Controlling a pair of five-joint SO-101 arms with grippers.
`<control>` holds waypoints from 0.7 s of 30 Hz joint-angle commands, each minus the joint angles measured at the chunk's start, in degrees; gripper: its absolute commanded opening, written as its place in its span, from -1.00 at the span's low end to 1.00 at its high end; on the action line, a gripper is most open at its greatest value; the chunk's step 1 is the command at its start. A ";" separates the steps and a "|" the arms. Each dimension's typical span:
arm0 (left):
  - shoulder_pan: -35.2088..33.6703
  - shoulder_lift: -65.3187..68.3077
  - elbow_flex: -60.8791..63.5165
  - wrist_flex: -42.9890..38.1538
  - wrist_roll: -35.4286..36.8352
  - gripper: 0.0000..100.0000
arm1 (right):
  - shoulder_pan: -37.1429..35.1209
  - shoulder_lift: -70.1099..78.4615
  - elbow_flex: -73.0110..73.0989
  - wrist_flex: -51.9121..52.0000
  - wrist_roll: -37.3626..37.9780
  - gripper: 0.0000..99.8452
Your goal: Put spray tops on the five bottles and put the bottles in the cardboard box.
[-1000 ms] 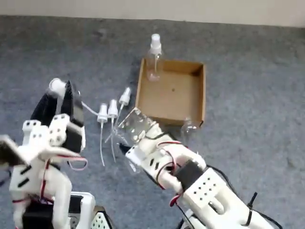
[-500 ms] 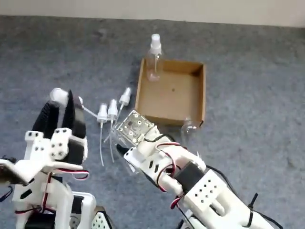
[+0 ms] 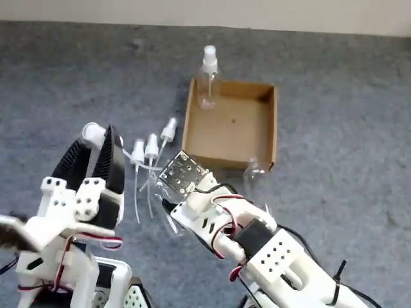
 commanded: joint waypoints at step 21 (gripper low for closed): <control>6.81 0.04 3.30 0.53 -0.79 -0.99 | 0.84 -1.98 -1.01 -1.54 -0.35 -0.99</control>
